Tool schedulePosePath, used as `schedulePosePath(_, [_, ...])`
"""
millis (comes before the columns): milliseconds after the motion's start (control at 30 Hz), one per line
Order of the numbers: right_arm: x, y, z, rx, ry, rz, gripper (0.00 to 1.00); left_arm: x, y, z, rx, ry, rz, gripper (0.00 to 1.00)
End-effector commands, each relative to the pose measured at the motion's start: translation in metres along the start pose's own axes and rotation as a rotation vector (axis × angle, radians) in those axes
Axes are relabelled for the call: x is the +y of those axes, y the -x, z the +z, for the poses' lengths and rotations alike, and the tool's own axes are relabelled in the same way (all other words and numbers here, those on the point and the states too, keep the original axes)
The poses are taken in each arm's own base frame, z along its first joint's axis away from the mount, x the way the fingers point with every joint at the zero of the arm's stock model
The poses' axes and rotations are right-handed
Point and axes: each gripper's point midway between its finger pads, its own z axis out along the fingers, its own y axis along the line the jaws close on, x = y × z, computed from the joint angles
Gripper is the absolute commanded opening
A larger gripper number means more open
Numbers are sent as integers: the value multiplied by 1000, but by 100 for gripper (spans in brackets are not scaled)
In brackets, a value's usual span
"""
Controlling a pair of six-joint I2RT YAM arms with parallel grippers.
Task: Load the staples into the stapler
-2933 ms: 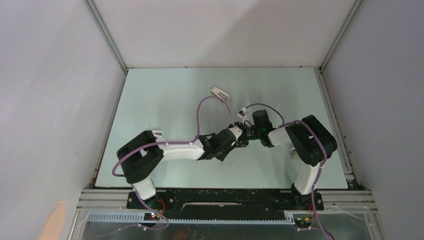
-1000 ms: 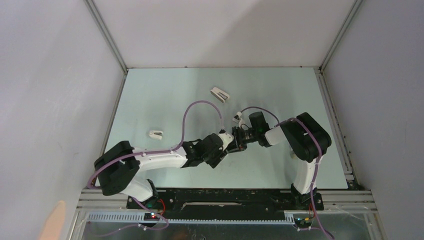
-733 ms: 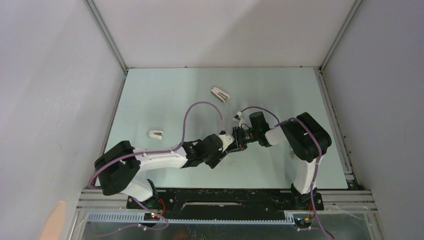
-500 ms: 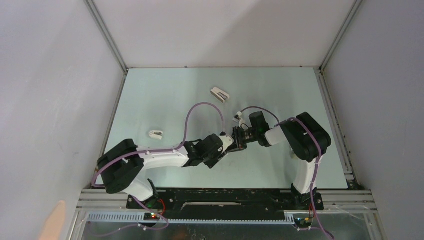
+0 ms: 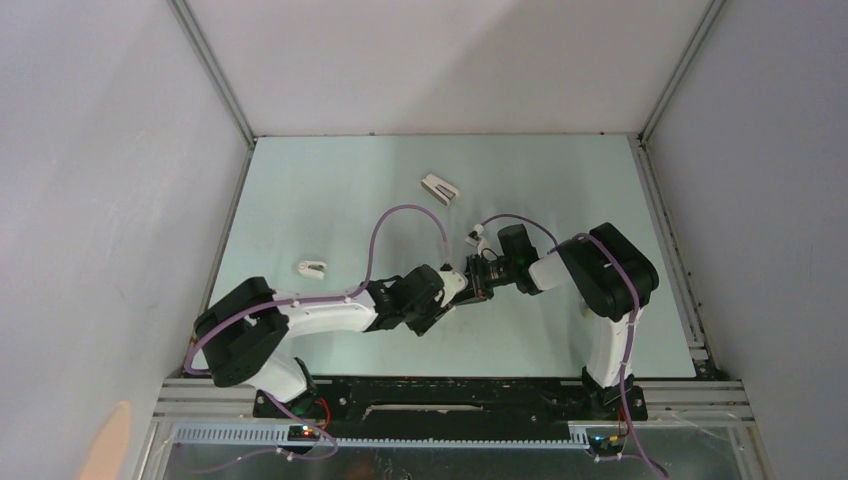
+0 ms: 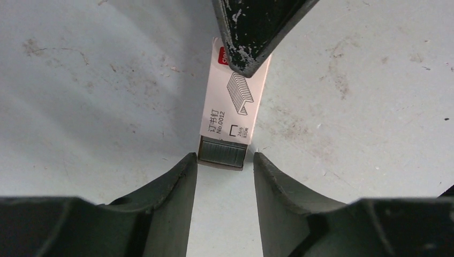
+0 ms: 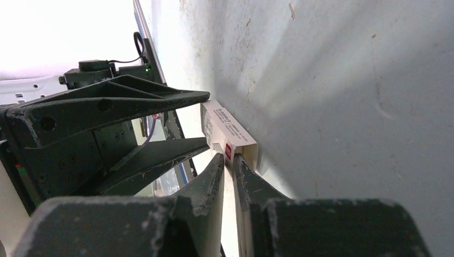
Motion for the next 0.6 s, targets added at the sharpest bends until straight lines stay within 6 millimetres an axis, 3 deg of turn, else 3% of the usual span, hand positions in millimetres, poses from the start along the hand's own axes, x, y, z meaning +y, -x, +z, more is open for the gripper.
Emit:
schedulePosePath(0, [2, 10, 1, -20, 20, -41, 12, -5, 12, 3, -41, -39, 19, 46])
schedulePosePath(133, [1, 11, 0, -22, 15, -38, 0, -4, 11, 5, -33, -31, 23, 39])
schedulePosePath(300, [-3, 14, -8, -35, -6, -33, 0, -5, 7, 6, -19, -36, 26, 29])
schedulePosePath(567, [-14, 25, -34, -80, -44, -9, 0, -5, 2, 8, 1, -36, 27, 26])
